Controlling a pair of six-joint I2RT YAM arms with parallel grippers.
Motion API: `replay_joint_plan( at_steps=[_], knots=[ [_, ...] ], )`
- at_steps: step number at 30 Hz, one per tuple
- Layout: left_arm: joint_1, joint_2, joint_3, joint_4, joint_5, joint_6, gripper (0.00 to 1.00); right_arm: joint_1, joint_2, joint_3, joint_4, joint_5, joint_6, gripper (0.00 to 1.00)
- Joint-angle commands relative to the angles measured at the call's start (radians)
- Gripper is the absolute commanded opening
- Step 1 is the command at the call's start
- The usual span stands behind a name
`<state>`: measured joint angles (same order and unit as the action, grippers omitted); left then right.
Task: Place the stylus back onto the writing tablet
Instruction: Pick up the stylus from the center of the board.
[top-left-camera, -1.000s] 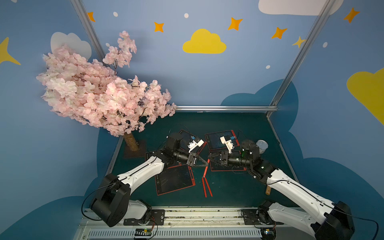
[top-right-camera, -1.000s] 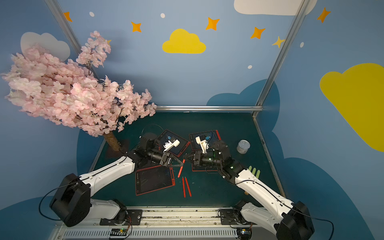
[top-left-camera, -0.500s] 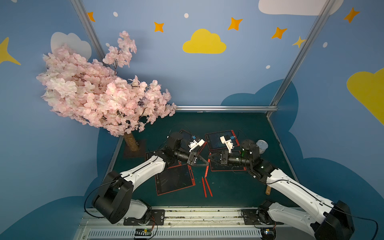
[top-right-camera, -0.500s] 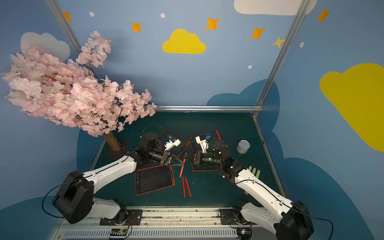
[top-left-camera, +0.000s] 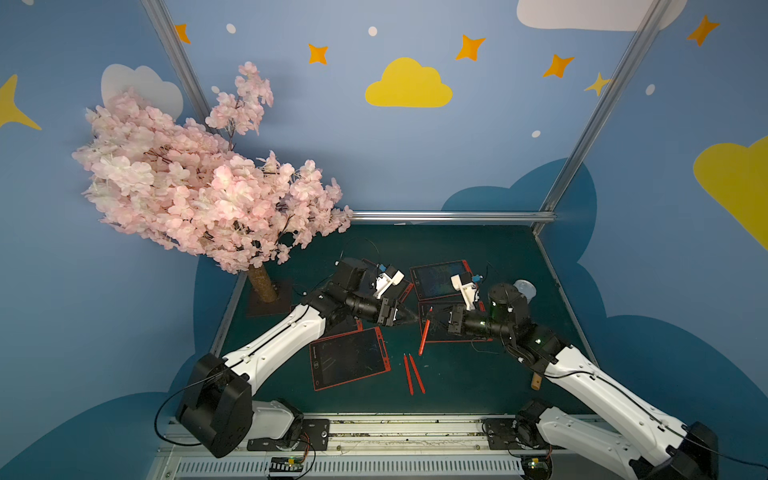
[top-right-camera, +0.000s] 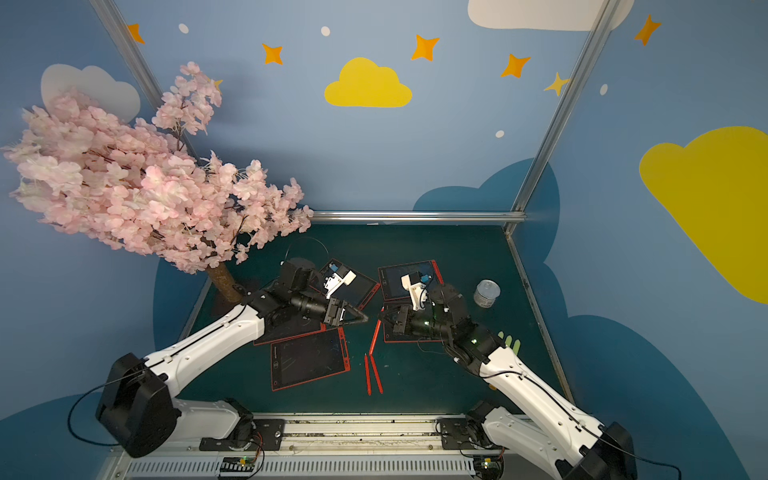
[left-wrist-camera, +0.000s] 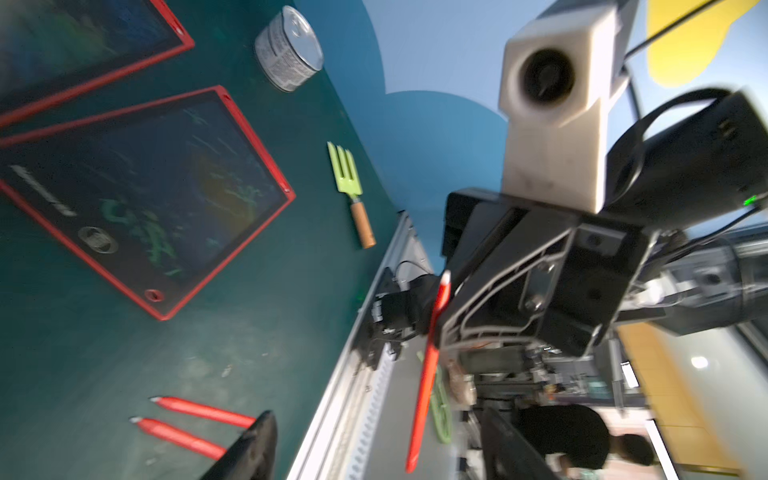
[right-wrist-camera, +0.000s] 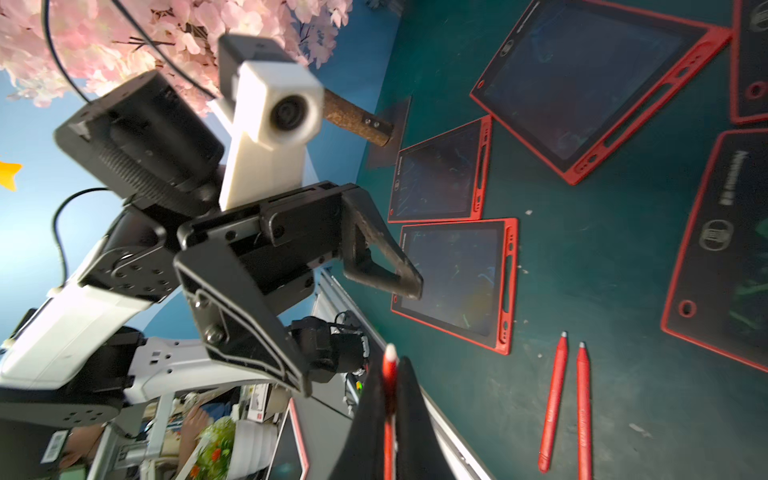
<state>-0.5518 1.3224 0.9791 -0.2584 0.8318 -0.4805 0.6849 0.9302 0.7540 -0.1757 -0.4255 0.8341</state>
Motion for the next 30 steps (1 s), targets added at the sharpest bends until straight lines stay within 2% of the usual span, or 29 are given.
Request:
replay_joint_plan(
  at_steps=[1, 5, 12, 16, 20, 30],
  knots=[
    [-0.024, -0.063, 0.048, -0.167, -0.202, 0.120, 0.94, 0.002, -0.028, 0.044, -0.121, 0.133, -0.030, 0.00],
    [-0.107, -0.086, 0.091, -0.270, -0.390, 0.178, 0.93, 0.007, -0.019, 0.069, -0.219, 0.252, 0.006, 0.00],
    [-0.236, -0.040, 0.128, -0.283, -0.491, 0.142, 0.84, 0.031, 0.027, 0.095, -0.265, 0.324, 0.044, 0.00],
    [-0.278, -0.005, 0.116, -0.192, -0.497, 0.070, 0.71, 0.045, 0.035, 0.103, -0.266, 0.351, 0.058, 0.00],
    [-0.300, 0.037, 0.110, -0.104, -0.502, 0.018, 0.65, 0.052, 0.044, 0.108, -0.267, 0.355, 0.074, 0.00],
    [-0.328, 0.117, 0.110, 0.021, -0.494, -0.009, 0.46, 0.056, 0.053, 0.099, -0.246, 0.340, 0.097, 0.00]
  ],
)
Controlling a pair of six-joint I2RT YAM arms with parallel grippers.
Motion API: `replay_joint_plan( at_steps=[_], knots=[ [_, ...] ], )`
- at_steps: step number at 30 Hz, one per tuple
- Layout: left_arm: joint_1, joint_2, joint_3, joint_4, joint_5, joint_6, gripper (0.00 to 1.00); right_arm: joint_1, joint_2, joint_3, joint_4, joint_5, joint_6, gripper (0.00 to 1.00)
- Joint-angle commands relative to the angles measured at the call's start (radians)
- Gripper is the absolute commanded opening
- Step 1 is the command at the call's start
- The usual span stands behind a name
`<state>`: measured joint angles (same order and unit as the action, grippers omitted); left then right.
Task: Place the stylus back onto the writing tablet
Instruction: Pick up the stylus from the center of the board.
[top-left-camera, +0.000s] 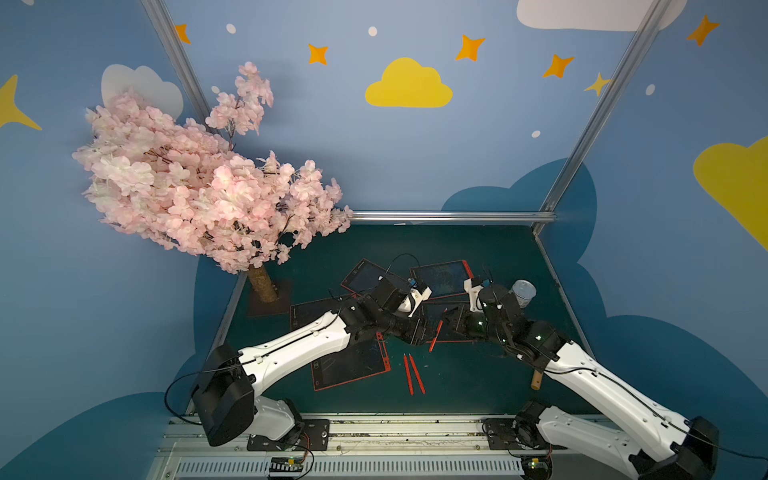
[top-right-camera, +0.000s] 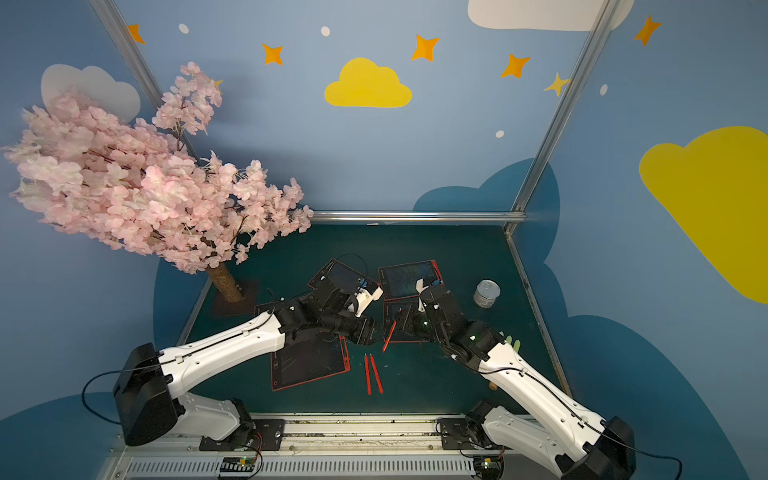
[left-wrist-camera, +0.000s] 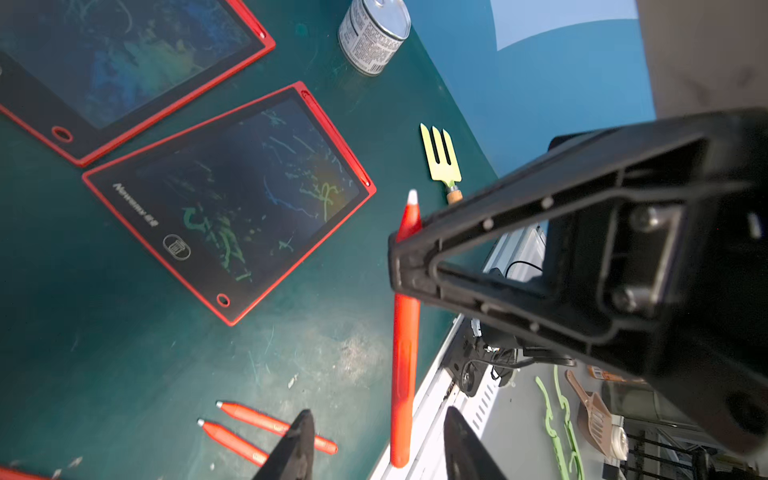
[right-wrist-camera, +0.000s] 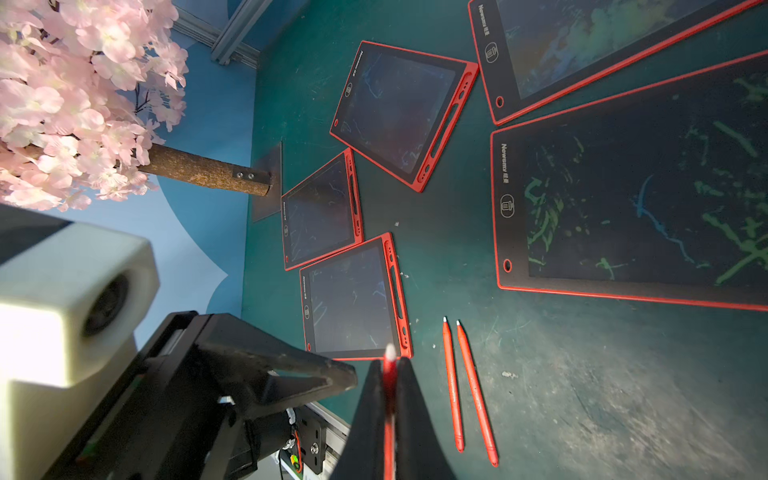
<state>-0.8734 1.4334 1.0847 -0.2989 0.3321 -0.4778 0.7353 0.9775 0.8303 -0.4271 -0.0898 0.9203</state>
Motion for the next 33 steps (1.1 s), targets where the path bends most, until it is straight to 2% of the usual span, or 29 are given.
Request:
replay_joint_plan(
  at_steps=[1, 12, 21, 33],
  knots=[
    [-0.007, 0.011, 0.004, 0.070, 0.010, -0.012, 0.45, 0.006, 0.007, 0.021, 0.008, 0.003, 0.012, 0.00],
    [-0.013, 0.059, 0.017, 0.106, 0.032, -0.030, 0.38, 0.005, 0.009, 0.018, 0.016, -0.001, 0.017, 0.00],
    [-0.019, 0.072, 0.021, 0.119, 0.034, -0.038, 0.25, 0.006, 0.010, 0.014, 0.016, -0.001, 0.018, 0.00],
    [-0.029, 0.083, 0.041, 0.087, 0.021, -0.024, 0.15, 0.004, 0.018, 0.008, 0.022, 0.001, 0.015, 0.00]
  ],
)
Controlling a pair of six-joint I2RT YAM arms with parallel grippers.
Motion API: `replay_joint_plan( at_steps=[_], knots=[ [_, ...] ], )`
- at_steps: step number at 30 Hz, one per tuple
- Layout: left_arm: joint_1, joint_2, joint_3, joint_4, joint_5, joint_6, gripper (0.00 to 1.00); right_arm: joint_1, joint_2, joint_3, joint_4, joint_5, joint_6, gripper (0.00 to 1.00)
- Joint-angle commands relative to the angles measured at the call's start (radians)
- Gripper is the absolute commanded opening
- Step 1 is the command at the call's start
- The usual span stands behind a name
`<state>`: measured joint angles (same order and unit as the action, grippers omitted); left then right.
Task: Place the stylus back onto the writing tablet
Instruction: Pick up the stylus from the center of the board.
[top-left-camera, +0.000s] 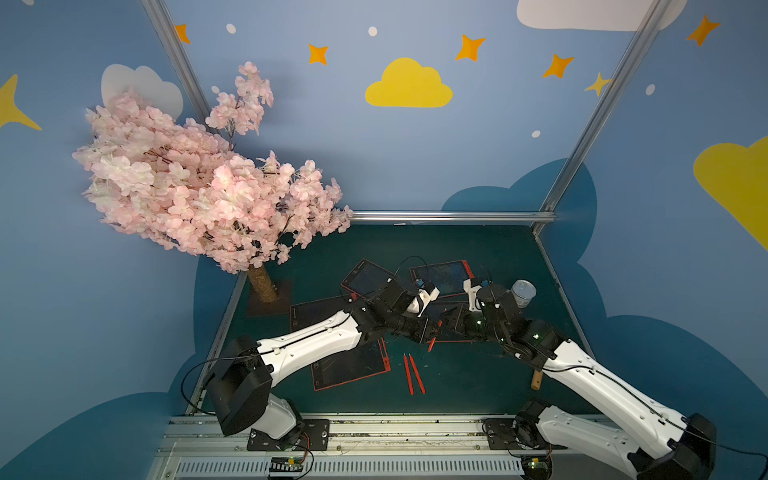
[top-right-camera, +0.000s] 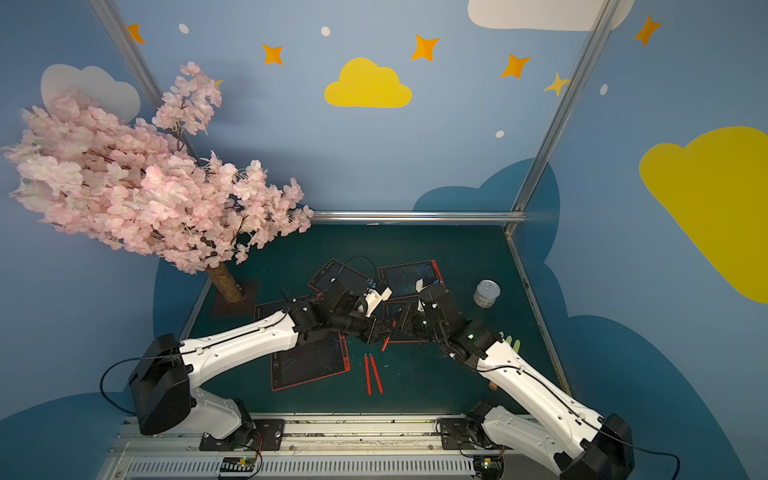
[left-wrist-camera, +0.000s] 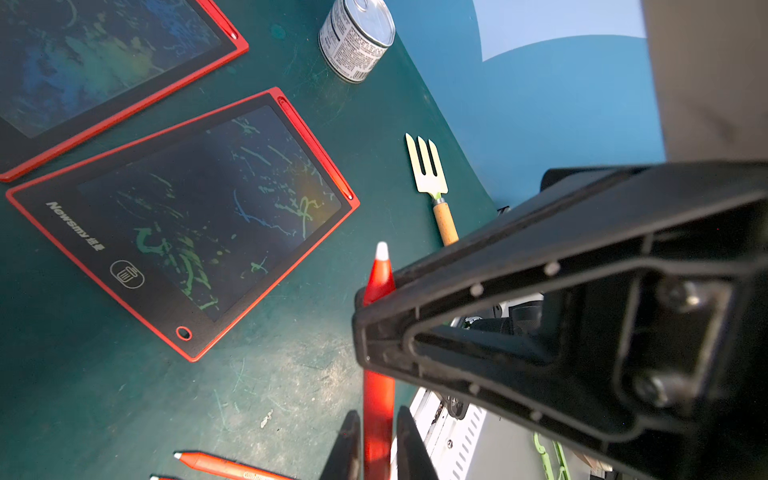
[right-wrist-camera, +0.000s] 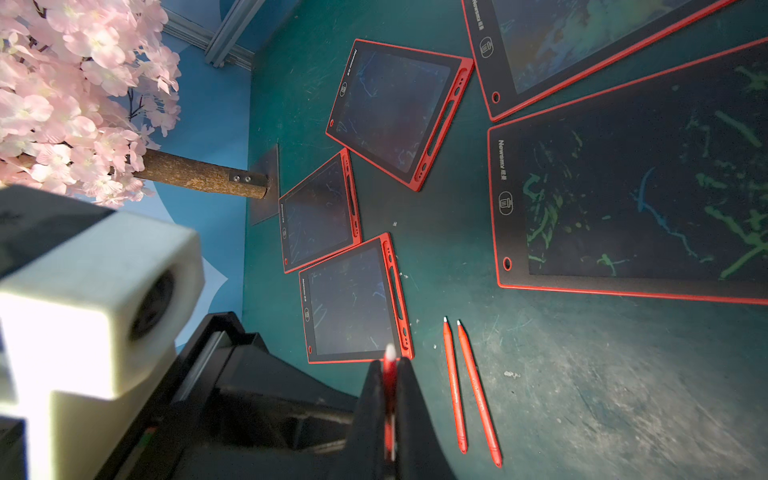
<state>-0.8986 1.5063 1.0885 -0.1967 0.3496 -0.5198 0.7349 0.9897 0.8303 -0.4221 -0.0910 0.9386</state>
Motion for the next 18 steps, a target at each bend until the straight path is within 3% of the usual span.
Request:
replay_joint_plan(
  at_steps=[1, 12, 18],
  knots=[
    [-0.003, 0.011, 0.040, -0.019, 0.002, 0.020, 0.14, 0.005, 0.007, 0.007, 0.016, 0.003, -0.004, 0.00],
    [-0.013, 0.011, 0.061, -0.053, -0.020, 0.031, 0.06, 0.004, 0.003, 0.001, 0.006, 0.016, -0.006, 0.01],
    [-0.011, 0.014, 0.063, -0.097, -0.045, 0.053, 0.06, 0.002, -0.024, -0.006, 0.006, 0.016, -0.025, 0.25]
  ],
)
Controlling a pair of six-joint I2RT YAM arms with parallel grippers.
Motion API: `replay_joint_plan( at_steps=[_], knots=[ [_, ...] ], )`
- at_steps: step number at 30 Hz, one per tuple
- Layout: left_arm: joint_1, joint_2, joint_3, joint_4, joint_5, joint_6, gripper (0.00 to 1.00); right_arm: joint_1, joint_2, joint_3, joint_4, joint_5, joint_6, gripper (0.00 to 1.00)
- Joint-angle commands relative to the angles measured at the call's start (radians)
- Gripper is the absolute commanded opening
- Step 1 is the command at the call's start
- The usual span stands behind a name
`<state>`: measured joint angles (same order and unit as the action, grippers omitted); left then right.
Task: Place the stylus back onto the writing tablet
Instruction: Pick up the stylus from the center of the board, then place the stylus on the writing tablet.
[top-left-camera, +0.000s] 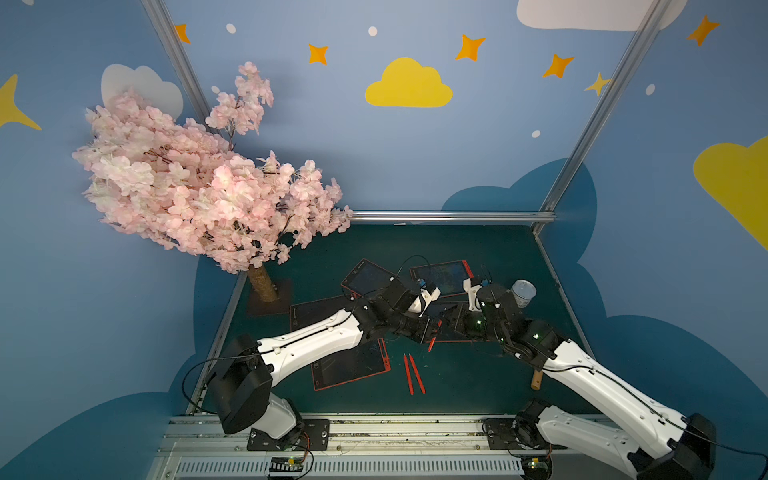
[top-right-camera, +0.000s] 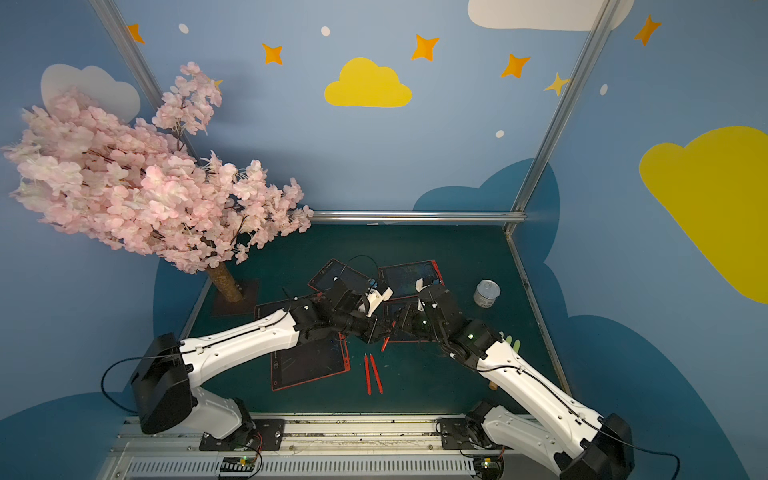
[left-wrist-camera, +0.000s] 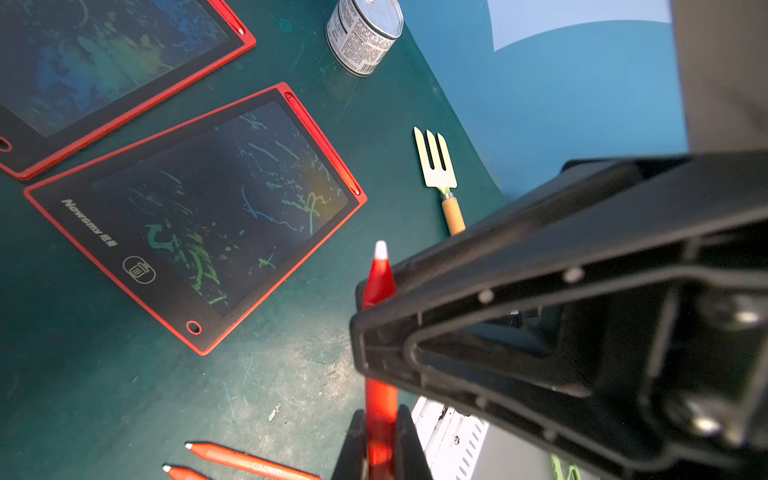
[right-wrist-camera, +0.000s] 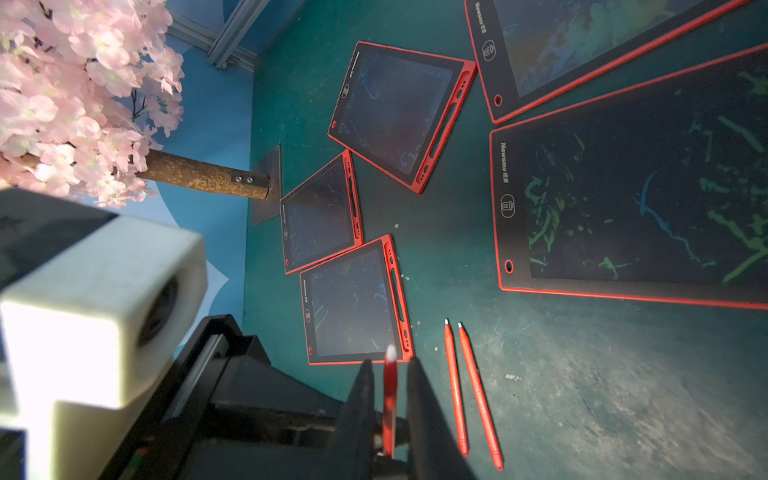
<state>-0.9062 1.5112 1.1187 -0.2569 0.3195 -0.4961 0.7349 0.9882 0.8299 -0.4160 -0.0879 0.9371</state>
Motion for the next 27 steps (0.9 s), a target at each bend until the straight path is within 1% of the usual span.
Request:
replay_joint_plan(
  at_steps=[1, 3, 7, 9, 11, 12, 14, 19, 23, 27],
  knots=[
    [-0.002, 0.009, 0.033, -0.045, -0.018, 0.034, 0.06, 0.002, -0.029, -0.011, 0.000, 0.014, -0.032, 0.29],
    [0.005, 0.007, 0.033, -0.061, -0.020, 0.043, 0.06, -0.002, -0.058, -0.028, 0.000, 0.013, -0.051, 0.43],
    [0.033, -0.005, 0.035, -0.108, -0.025, 0.074, 0.07, -0.018, -0.135, -0.075, 0.015, -0.015, -0.098, 0.75],
    [0.056, -0.011, 0.034, -0.130, -0.023, 0.098, 0.07, -0.025, -0.184, -0.100, 0.016, -0.024, -0.144, 0.87],
    [0.081, -0.012, 0.034, -0.155, -0.019, 0.125, 0.07, -0.030, -0.234, -0.125, 0.020, -0.033, -0.204, 0.96],
    [0.096, -0.011, 0.038, -0.170, -0.017, 0.143, 0.07, -0.032, -0.257, -0.130, 0.019, -0.044, -0.238, 0.98],
    [0.125, -0.004, 0.050, -0.205, -0.012, 0.182, 0.07, -0.032, -0.292, -0.133, -0.004, -0.037, -0.286, 0.98],
    [0.183, 0.046, 0.108, -0.298, -0.067, 0.308, 0.07, -0.040, -0.346, -0.132, -0.036, -0.007, -0.365, 0.98],
    [0.211, 0.127, 0.184, -0.361, -0.144, 0.373, 0.08, -0.042, -0.401, -0.152, 0.008, -0.045, -0.460, 0.98],
    [0.231, 0.232, 0.285, -0.417, -0.187, 0.415, 0.08, -0.049, -0.416, -0.122, -0.056, -0.037, -0.551, 0.98]
  ],
)
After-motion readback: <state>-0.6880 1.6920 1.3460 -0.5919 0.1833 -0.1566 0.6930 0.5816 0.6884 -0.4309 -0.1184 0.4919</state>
